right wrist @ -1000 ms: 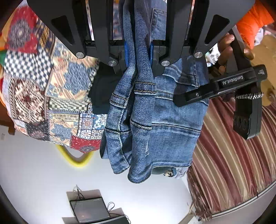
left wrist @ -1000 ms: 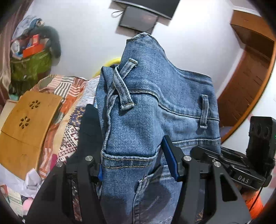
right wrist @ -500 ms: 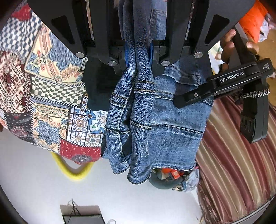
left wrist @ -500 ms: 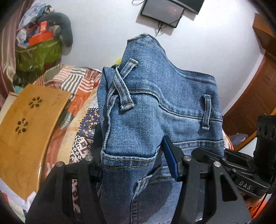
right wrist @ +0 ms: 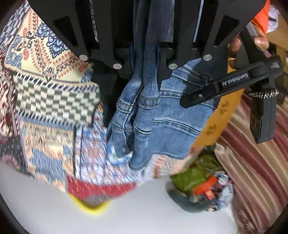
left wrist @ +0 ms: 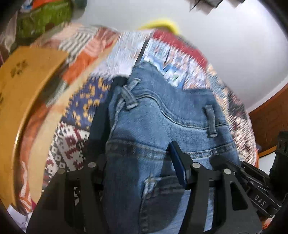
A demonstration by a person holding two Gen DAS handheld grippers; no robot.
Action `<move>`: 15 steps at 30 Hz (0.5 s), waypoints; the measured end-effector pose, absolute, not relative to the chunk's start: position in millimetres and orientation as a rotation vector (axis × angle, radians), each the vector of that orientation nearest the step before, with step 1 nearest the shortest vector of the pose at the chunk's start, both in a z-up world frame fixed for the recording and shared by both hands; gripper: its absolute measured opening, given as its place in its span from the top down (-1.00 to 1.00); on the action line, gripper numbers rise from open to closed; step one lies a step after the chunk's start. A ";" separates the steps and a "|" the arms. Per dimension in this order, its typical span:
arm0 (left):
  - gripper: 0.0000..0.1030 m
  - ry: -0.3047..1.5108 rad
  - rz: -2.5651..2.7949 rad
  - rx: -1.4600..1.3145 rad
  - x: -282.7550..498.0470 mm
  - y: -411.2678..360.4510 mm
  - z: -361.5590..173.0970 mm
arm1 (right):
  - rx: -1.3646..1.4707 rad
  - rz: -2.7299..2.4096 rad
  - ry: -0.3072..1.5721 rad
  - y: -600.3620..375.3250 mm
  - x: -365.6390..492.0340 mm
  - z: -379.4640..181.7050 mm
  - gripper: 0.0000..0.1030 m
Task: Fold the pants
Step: 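Carry the held jeans upright with both grippers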
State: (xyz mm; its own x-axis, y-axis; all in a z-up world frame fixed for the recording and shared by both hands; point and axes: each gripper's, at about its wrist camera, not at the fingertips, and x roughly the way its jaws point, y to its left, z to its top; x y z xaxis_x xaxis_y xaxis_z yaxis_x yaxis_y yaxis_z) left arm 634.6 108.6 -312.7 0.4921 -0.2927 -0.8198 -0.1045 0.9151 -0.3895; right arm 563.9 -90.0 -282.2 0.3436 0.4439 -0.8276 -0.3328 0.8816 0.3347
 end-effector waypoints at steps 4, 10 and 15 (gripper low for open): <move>-0.22 1.037 -0.123 -0.374 624.4 106.5 -305.6 | 0.180 0.514 1.098 -106.6 554.8 -284.7 0.60; -0.22 1.019 -0.076 -0.273 597.6 106.1 -281.1 | 0.223 0.519 1.071 -127.2 526.2 -255.7 0.57; -0.22 0.963 -0.074 -0.230 556.6 104.0 -240.5 | 0.100 0.526 0.971 -127.2 486.6 -209.4 0.57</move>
State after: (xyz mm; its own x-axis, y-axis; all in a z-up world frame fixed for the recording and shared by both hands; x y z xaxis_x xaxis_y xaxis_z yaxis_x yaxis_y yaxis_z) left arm 556.6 104.0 -240.5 0.5704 -0.1643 -0.8048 -0.0398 0.9731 -0.2270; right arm 486.6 -127.2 -209.4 0.4504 0.4687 -0.7599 -0.3812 0.8706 0.3111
